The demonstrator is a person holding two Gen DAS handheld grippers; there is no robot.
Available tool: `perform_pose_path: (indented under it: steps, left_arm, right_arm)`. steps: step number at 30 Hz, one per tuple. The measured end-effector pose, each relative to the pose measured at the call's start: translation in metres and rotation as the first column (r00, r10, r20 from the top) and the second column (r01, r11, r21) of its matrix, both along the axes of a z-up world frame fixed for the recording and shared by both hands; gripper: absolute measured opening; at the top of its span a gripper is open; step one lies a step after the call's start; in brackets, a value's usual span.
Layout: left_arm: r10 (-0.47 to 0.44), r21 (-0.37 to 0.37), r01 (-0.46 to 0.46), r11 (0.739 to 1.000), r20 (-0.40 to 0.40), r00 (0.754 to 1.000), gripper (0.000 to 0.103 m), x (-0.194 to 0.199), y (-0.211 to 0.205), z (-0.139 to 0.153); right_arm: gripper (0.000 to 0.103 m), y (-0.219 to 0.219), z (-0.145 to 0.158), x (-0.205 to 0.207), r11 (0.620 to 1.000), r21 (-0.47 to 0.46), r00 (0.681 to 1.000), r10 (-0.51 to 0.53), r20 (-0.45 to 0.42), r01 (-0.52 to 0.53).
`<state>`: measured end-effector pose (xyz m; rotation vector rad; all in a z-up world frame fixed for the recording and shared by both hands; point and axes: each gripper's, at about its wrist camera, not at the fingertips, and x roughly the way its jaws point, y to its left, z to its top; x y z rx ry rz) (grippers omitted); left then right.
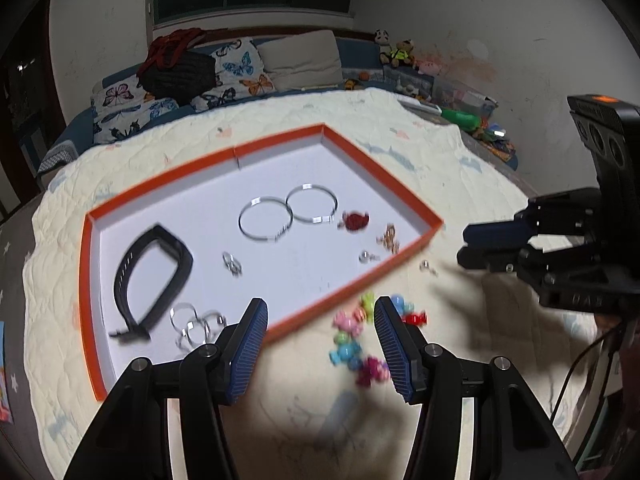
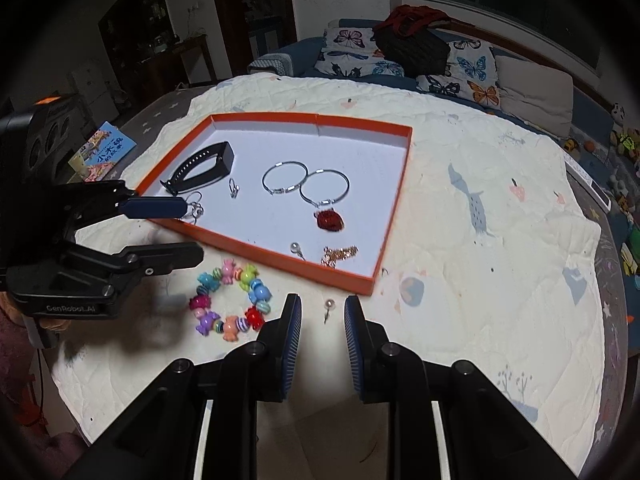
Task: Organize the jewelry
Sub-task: 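Grasp the candy-bead bracelet with the left tool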
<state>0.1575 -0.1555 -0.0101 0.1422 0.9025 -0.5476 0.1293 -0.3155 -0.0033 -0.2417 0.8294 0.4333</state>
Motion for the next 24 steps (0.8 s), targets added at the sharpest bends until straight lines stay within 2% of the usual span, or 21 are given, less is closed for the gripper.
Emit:
perform_pose_path:
  steps: [10,20,24]
  left_arm:
    - [0.013,-0.043,-0.015,0.999,-0.033,0.999,0.059,-0.012,0.007,-0.015]
    - [0.005,-0.061,-0.008,0.998,-0.057,0.998,0.058,-0.007,-0.001,-0.025]
    - [0.001,-0.068,-0.005,0.998,-0.063,0.998,0.054,-0.004,-0.002,-0.027]
  right_arm:
    - [0.025,-0.004,-0.019,-0.003,0.999,-0.05,1.0,-0.019,-0.018,0.018]
    - [0.025,0.001,-0.025,0.01,0.999,-0.035,1.0,-0.004,-0.026,0.003]
    - [0.025,0.007,-0.029,0.015,0.999,-0.048,1.0,0.004,-0.027,-0.006]
